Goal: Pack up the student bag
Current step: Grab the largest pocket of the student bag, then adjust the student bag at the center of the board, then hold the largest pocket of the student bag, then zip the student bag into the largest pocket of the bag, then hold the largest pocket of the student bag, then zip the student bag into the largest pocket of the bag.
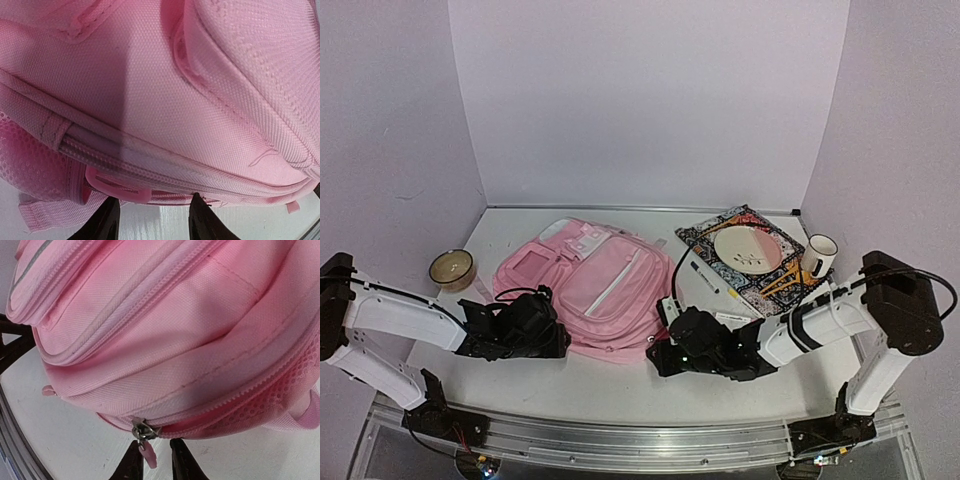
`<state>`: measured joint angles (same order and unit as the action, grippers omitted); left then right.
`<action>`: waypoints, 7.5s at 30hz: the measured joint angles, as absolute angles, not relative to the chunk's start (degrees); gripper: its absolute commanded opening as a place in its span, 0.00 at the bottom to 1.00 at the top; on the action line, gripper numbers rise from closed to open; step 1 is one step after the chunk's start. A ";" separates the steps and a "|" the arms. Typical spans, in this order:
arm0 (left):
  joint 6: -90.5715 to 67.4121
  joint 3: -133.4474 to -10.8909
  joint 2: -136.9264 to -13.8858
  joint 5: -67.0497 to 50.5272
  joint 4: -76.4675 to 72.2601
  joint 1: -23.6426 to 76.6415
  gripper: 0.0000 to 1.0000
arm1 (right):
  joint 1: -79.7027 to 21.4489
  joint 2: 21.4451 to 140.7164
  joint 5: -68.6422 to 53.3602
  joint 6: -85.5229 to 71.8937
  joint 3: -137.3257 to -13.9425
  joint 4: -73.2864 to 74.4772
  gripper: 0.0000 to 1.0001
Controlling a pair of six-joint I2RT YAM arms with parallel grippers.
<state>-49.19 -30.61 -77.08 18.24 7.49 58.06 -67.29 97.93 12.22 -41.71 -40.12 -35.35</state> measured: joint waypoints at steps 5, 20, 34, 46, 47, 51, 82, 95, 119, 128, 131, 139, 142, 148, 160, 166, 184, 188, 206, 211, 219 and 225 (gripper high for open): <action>-49.21 -30.61 -77.08 18.29 7.51 58.06 0.49 | -67.29 97.97 12.19 -41.40 -40.12 -35.59 0.00; -48.28 -30.63 -78.68 18.94 7.51 53.60 0.51 | -66.13 86.37 14.18 -37.93 -39.61 -19.86 0.00; -39.41 -40.20 -87.41 20.38 10.55 39.10 0.52 | -74.86 103.19 8.93 -31.54 -59.58 -14.63 0.00; -37.02 -44.63 -83.08 18.89 12.09 36.33 0.76 | -75.53 115.84 9.79 -31.29 -75.89 -13.61 0.00; -37.61 -44.28 -80.81 18.33 12.36 36.33 0.77 | -75.53 116.58 9.87 -31.31 -76.76 -13.58 0.00; -42.12 -40.95 -69.87 15.04 12.56 36.42 0.78 | -75.53 118.28 9.93 -31.33 -79.06 -13.56 0.00; -66.03 -23.25 -67.53 -5.83 -5.09 43.72 0.24 | -75.50 119.15 9.96 -32.14 -80.26 -13.69 0.00; -63.81 -23.01 -65.39 -0.67 -3.18 44.46 0.00 | -75.30 112.21 11.62 -32.12 -70.27 -15.24 0.00; -48.67 -31.04 -60.34 14.42 20.18 34.01 0.00 | -62.07 96.62 9.80 -26.67 -55.70 -12.17 0.00; -48.02 -30.52 -53.25 12.16 24.19 33.55 0.00 | -55.57 96.77 5.33 -23.77 -55.70 -14.26 0.00; -48.03 -29.61 -51.28 11.51 25.30 33.52 0.08 | -53.77 97.55 3.57 -23.27 -55.77 -15.56 0.00; -45.42 -30.21 -52.25 12.14 28.70 31.49 0.44 | -53.43 99.71 2.34 -20.99 -58.52 -13.29 0.00; -43.43 -32.43 -53.75 10.41 28.99 31.89 0.49 | -54.58 101.20 2.37 -20.82 -60.45 -12.54 0.00; -40.59 -37.72 -54.03 8.72 28.24 40.16 0.59 | -58.57 102.37 2.00 -20.85 -62.50 -11.76 0.00; -36.43 -47.02 -69.41 14.52 25.10 62.34 0.62 | -59.57 102.37 1.93 -21.56 -62.74 -11.54 0.00; -32.36 -54.35 -79.50 21.07 23.92 69.31 0.64 | -59.57 102.37 1.88 -22.15 -62.74 -11.57 0.00; -21.40 -57.25 -93.27 32.51 17.48 72.26 0.26 | -58.68 102.37 -1.79 -24.28 -62.31 -12.47 0.00; -20.53 -56.72 -94.08 33.22 16.32 72.34 0.04 | -58.16 102.34 -2.50 -24.61 -61.77 -13.13 0.00; -23.47 -46.99 -82.44 28.88 13.82 72.23 0.00 | -48.08 100.90 -6.83 -22.61 -59.16 -13.91 0.00; -24.54 -46.39 -81.16 27.32 14.16 72.14 0.00 | -47.22 101.33 -7.46 -21.34 -59.34 -13.87 0.00; -26.18 -46.03 -79.54 24.23 15.16 71.90 0.00 | -45.77 105.64 -6.17 -20.44 -62.71 -13.68 0.00; -27.53 -46.00 -79.46 22.54 14.96 71.69 0.02 | -45.71 106.64 -5.82 -19.51 -64.87 -12.78 0.08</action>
<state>-27.53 -46.00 -79.46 22.54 14.96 71.69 -45.71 106.64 -5.82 -19.51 -64.87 -12.78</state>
